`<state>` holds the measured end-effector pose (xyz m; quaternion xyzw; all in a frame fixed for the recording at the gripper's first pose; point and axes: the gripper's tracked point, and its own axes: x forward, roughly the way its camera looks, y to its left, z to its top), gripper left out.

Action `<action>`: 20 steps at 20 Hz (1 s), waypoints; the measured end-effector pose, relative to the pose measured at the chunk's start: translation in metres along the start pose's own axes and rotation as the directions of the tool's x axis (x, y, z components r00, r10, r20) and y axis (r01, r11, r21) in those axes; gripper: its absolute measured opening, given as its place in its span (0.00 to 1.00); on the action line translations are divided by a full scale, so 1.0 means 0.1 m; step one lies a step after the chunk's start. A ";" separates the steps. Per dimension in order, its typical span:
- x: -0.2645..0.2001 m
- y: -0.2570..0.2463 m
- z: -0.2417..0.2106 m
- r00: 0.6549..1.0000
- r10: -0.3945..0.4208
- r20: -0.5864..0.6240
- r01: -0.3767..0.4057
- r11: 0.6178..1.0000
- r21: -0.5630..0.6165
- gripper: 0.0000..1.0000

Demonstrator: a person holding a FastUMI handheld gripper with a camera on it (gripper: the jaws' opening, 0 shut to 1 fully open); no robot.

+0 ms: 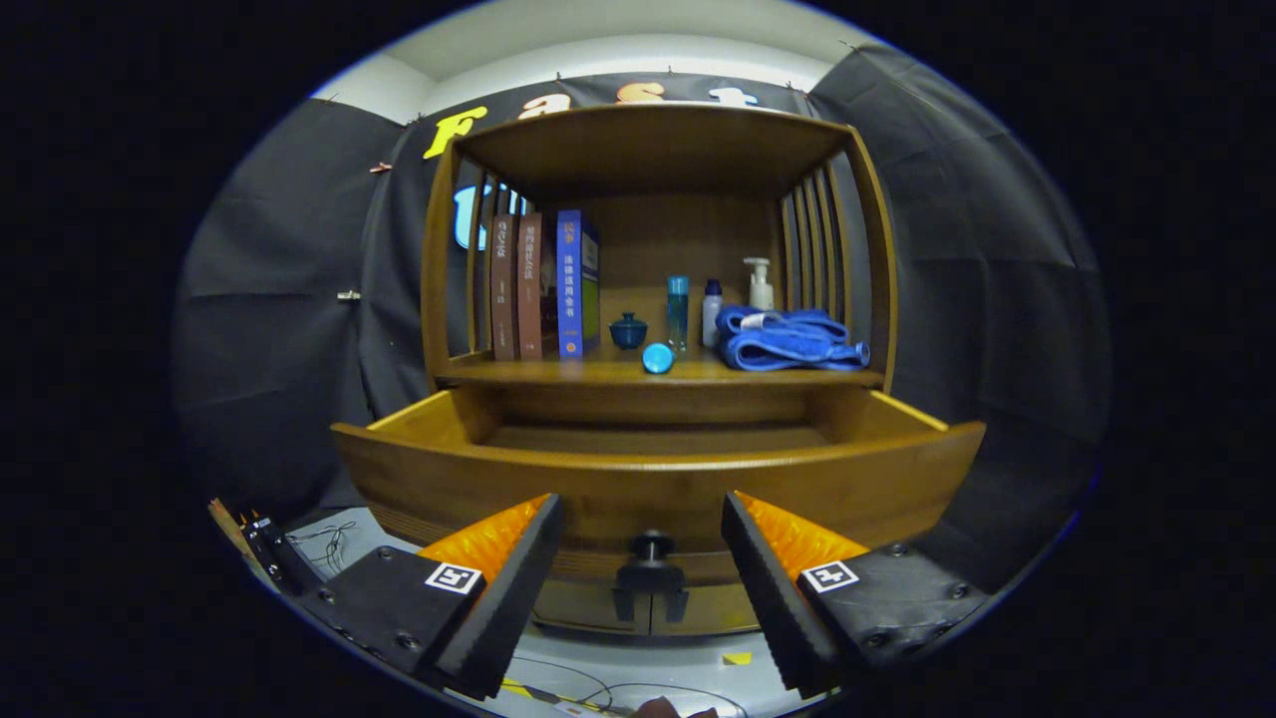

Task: Pull open the drawer, take out the items inside it, and place them on the countertop above the cabinet.

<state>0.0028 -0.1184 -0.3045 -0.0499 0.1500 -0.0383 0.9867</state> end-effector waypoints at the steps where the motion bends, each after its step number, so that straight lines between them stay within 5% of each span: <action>1: 0.05 -0.03 -0.09 1.000 -0.011 -0.011 0.011 1.000 0.000 1.00; 20: 0.86 -0.10 -0.12 0.998 -0.056 0.019 0.057 0.998 -0.026 1.00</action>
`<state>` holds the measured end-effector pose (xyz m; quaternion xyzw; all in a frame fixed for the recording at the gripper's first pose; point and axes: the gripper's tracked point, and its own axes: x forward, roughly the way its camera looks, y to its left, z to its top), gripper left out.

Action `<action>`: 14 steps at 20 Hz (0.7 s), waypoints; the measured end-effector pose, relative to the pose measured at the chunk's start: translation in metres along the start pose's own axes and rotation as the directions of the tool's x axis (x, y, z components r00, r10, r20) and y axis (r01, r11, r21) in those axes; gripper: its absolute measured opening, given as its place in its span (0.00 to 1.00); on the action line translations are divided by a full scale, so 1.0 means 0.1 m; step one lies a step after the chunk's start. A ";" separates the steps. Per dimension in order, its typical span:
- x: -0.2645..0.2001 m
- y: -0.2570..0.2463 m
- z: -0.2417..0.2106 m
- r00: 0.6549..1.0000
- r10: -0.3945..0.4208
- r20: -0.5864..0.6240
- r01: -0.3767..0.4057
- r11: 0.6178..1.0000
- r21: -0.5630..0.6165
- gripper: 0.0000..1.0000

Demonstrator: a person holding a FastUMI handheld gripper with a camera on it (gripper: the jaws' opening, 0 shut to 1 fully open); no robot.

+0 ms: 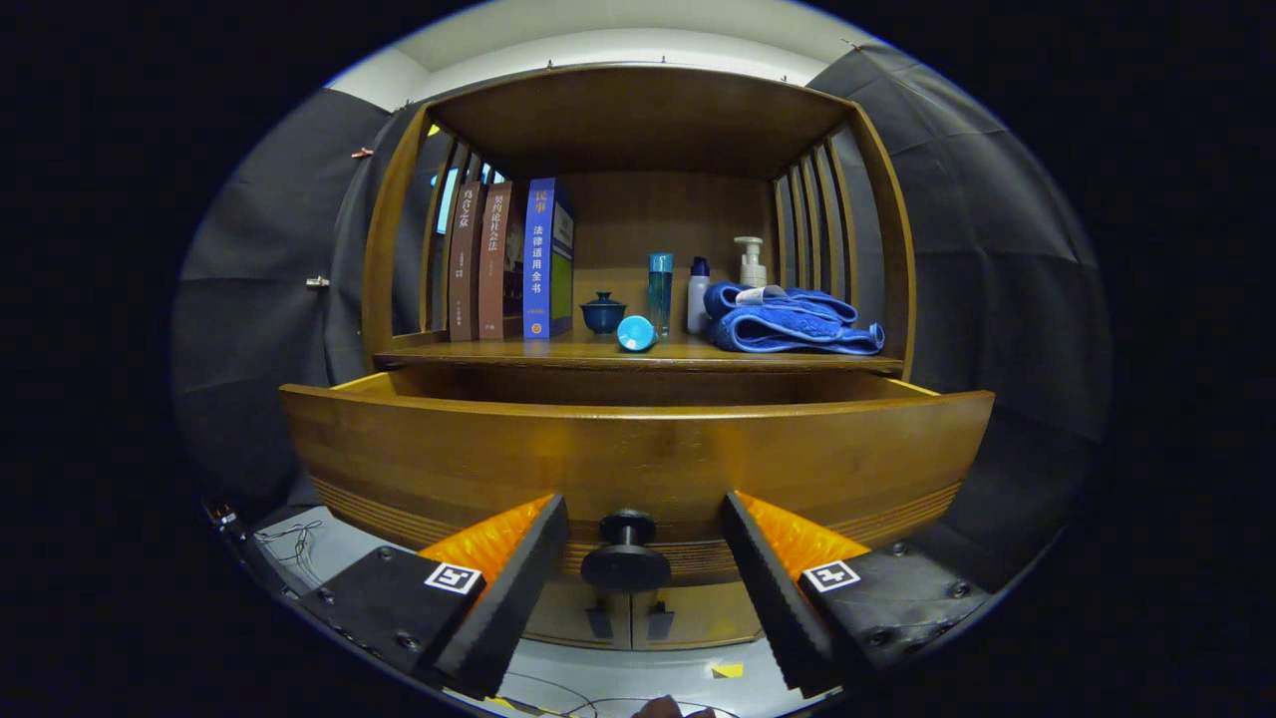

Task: Pull open the drawer, take out the items inside it, and place them on the countertop above the cabinet.

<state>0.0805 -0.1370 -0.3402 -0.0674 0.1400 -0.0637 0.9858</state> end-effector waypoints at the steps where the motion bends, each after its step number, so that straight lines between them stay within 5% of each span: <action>1: 0.06 0.00 0.00 1.000 -0.004 0.001 0.004 1.000 0.006 1.00; 14: 0.78 0.07 0.03 0.999 -0.011 -0.044 0.011 1.000 0.003 1.00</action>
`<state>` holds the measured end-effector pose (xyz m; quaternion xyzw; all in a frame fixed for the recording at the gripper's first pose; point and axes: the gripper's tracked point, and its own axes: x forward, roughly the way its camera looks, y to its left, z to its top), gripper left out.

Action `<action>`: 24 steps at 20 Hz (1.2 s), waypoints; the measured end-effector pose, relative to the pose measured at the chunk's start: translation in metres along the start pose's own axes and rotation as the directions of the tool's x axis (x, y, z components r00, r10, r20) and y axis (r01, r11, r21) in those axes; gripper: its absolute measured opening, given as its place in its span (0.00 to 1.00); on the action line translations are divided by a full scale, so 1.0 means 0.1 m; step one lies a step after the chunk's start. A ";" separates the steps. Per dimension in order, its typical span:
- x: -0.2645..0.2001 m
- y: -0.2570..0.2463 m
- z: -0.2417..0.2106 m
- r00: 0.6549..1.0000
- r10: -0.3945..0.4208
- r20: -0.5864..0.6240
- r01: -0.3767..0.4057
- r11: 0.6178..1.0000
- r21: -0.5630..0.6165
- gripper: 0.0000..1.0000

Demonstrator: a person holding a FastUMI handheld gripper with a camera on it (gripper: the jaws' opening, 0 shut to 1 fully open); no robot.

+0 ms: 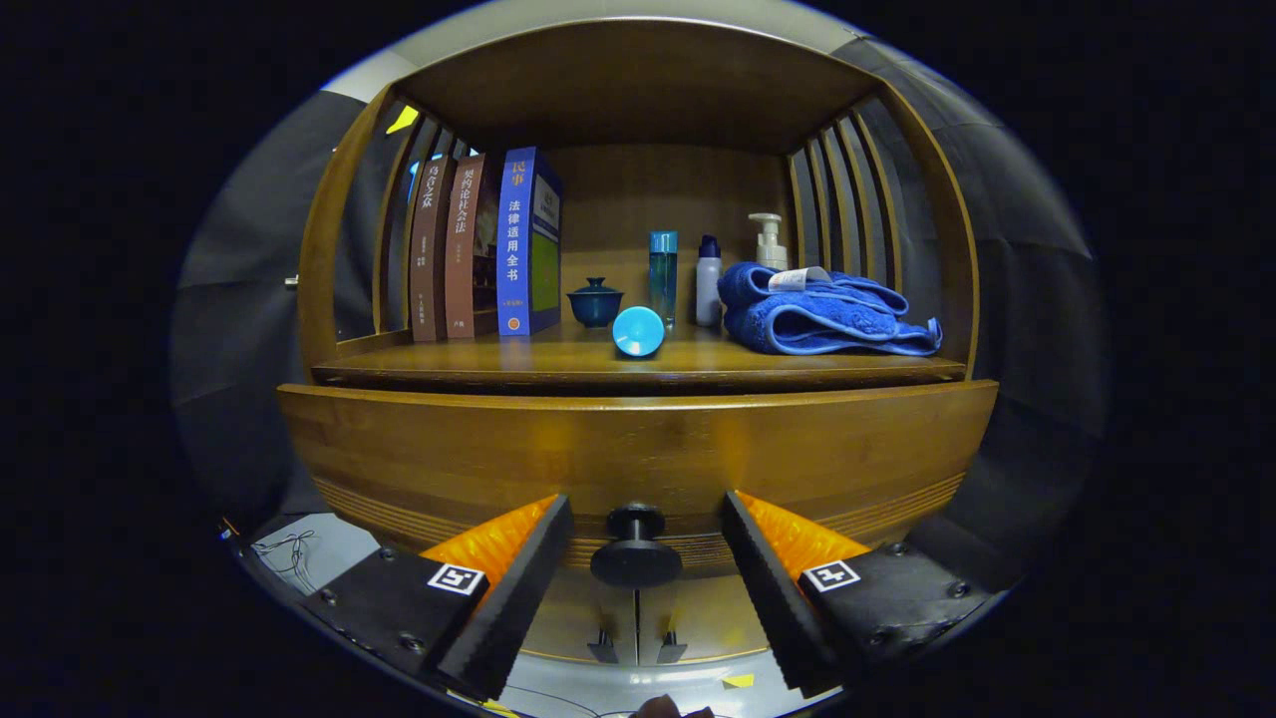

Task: Pull open the drawer, take out the items inside it, and place them on the countertop above the cabinet.

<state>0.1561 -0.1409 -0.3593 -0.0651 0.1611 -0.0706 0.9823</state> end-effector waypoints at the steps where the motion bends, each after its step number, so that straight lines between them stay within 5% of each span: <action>1: 0.04 0.00 -0.01 1.000 -0.001 -0.004 0.001 1.000 -0.009 1.00; 14: 0.08 -0.02 0.18 1.000 -0.015 -0.027 0.015 1.000 0.013 1.00; 24: -0.60 0.06 1.30 0.991 0.042 0.123 -0.045 0.999 0.028 0.99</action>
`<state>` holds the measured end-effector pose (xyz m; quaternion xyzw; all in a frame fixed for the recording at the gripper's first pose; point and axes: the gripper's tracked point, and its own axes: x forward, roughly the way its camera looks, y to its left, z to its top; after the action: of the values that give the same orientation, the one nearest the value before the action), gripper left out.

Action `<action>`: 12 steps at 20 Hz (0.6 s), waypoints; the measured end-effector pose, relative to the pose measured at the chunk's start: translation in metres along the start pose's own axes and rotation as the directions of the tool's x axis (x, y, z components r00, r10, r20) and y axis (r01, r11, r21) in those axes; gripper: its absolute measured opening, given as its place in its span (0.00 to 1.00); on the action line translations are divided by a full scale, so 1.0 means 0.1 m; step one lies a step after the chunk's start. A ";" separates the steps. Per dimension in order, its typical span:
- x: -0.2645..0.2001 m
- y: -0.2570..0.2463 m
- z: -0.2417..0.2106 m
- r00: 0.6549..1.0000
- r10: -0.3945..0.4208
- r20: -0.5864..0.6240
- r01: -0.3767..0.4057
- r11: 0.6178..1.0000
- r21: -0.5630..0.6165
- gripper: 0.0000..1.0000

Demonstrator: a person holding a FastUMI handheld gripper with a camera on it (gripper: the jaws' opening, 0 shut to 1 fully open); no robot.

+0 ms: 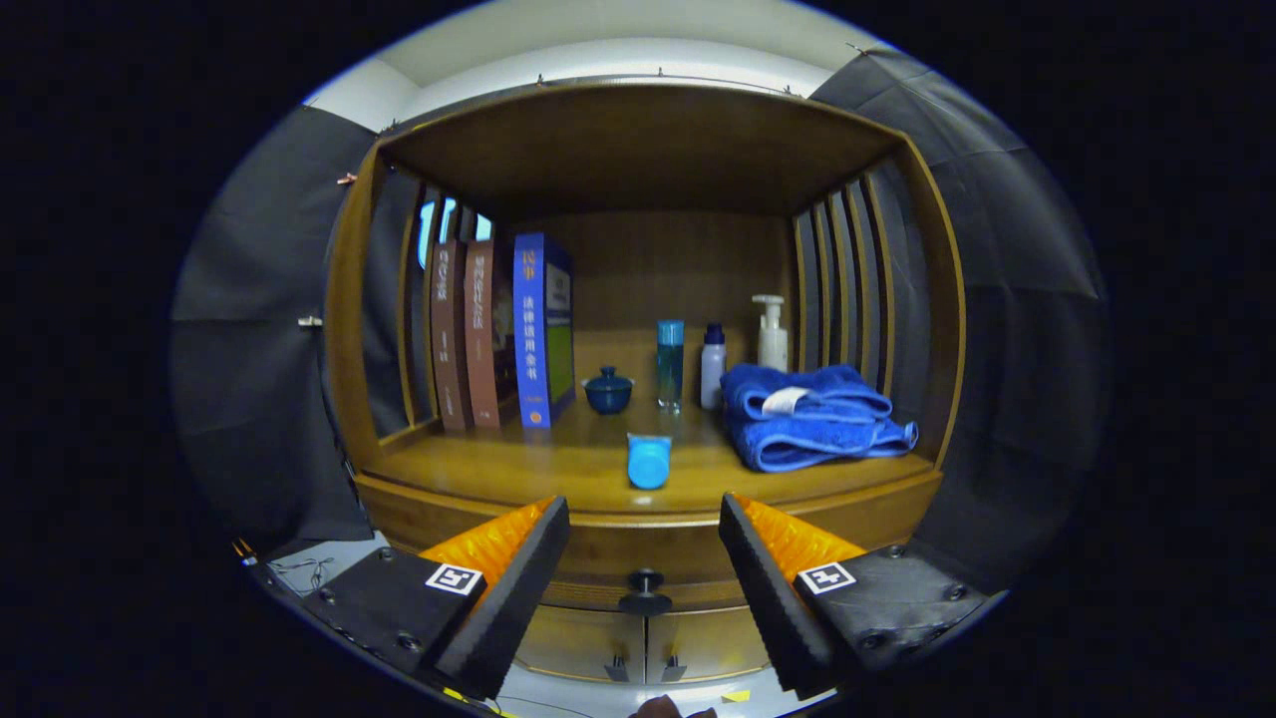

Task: Pull open the drawer, take out the items inside it, and place them on the countertop above the cabinet.

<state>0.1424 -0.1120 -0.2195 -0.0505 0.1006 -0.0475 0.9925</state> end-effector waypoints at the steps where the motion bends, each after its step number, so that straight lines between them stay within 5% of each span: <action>1: -0.06 0.01 0.11 1.000 0.001 0.002 -0.001 1.000 0.006 0.99; 12: -0.90 0.10 1.31 0.994 0.030 0.108 -0.027 0.999 -0.026 0.99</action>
<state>0.0827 -0.0808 -0.0751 -0.0636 0.0479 -0.0293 0.9964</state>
